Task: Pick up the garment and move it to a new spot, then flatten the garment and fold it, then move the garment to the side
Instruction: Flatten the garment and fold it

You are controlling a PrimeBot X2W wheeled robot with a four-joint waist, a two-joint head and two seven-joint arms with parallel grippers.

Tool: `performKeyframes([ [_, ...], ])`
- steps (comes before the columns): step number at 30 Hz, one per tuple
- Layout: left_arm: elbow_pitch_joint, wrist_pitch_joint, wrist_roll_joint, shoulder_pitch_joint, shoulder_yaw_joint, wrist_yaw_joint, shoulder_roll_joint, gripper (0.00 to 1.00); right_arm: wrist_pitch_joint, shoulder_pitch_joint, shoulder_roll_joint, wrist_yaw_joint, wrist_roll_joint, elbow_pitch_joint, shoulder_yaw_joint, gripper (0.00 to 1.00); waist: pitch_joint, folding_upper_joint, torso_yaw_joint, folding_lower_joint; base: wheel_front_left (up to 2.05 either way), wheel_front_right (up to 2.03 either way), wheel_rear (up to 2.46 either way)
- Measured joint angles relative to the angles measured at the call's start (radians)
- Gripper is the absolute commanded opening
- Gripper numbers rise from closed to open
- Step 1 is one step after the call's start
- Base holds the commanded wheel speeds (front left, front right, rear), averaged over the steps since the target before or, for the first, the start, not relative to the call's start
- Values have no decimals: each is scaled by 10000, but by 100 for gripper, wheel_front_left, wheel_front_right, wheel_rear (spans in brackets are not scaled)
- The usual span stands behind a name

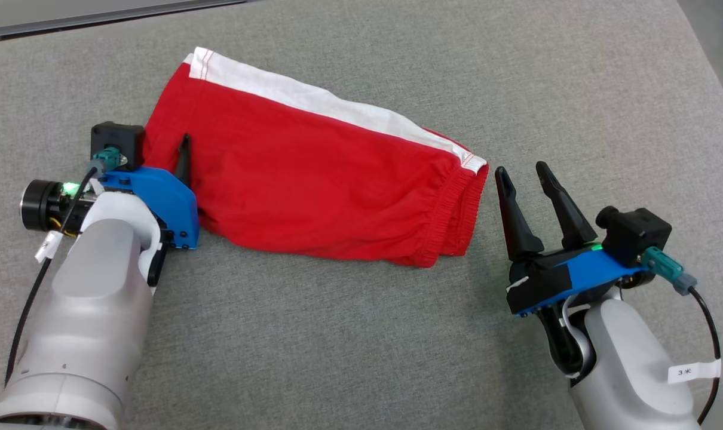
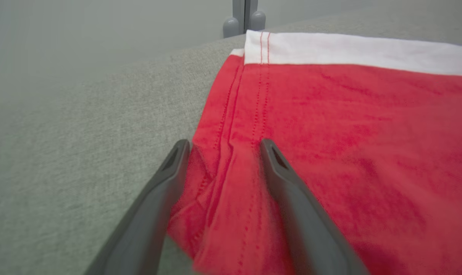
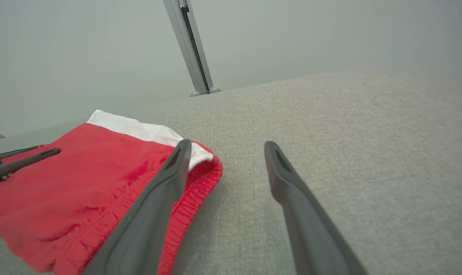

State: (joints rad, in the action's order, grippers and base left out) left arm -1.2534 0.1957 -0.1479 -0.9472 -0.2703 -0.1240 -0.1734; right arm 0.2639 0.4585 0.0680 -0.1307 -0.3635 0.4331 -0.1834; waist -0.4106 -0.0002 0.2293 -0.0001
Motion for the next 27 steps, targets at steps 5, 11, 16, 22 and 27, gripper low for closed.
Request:
performKeyframes([
  [5, -54, -387, -301, 163, 194, 63, 69, 73, 0, -178, 0, 0, 25, 6, 50, 100, 14, -1, 112, -1, 0, 0, 0],
  [11, -56, -629, -677, 420, 385, 207, 165, 0, 0, -386, 19, 0, 23, 82, 171, 100, 169, -1, 77, 0, 0, 0, 0],
  [16, -151, -328, -800, 935, 408, 309, 267, 0, 0, -622, 46, 0, 107, 186, 293, 100, 654, 0, -210, 2, 0, 0, 0],
  [22, -307, 249, -1289, 2187, 683, 502, 767, 0, 0, -1244, 48, 0, 255, 416, 395, 100, 1712, -1, -840, 0, 0, 0, 0],
  [27, -253, 541, -1760, 3278, 928, 554, 1110, 0, 0, -1850, 38, 0, 385, 633, 414, 100, 2500, -1, -1328, 0, 0, 0, 0],
])
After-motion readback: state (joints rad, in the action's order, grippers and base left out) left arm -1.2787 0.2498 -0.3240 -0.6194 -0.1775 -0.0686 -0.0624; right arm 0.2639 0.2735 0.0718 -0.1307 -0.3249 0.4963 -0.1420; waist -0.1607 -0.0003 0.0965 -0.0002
